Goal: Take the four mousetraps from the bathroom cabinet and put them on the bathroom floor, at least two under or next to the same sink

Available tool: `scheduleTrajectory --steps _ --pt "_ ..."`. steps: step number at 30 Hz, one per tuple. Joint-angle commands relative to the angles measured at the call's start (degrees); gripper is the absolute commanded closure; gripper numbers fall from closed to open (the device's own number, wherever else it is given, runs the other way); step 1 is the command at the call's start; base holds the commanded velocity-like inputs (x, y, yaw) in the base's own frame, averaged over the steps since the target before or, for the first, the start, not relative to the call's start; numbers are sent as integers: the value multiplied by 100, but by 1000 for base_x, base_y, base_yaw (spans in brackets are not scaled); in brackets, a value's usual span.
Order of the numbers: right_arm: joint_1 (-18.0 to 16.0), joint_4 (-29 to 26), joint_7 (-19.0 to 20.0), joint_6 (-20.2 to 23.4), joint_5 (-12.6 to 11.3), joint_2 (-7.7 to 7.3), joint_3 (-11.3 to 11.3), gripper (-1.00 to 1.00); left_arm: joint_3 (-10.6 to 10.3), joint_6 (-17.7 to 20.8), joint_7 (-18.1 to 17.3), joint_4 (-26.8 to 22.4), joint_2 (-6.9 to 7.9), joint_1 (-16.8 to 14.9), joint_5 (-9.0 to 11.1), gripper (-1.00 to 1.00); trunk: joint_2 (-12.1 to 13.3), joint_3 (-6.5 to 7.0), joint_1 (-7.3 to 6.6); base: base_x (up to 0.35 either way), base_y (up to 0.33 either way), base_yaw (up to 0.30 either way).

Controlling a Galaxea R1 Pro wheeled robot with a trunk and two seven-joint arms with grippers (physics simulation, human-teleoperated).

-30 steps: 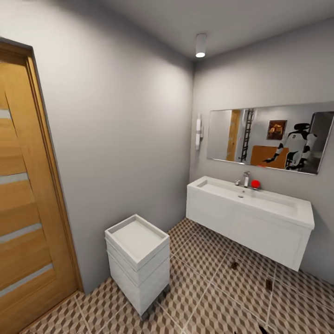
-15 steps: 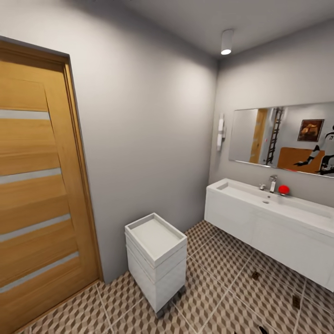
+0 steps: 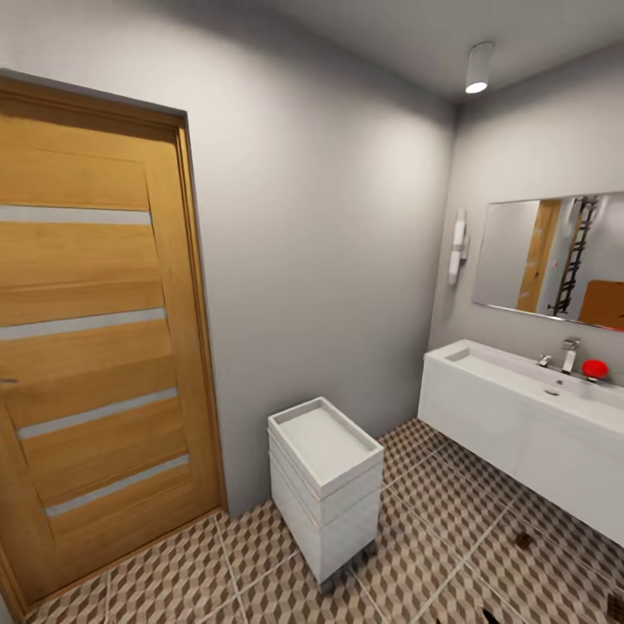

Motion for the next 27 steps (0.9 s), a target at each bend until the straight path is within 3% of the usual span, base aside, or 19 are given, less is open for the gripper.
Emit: scheduleTrajectory --steps 1,27 --pt "0 2 13 -13 -61 -1 48 -100 13 -8 -59 7 -1 -4 49 -100 -4 -3 2 0 0 290" --pt "0 2 -23 -13 -61 1 48 -100 10 -8 -59 9 -39 -4 46 -100 -4 -3 2 0 0 290"
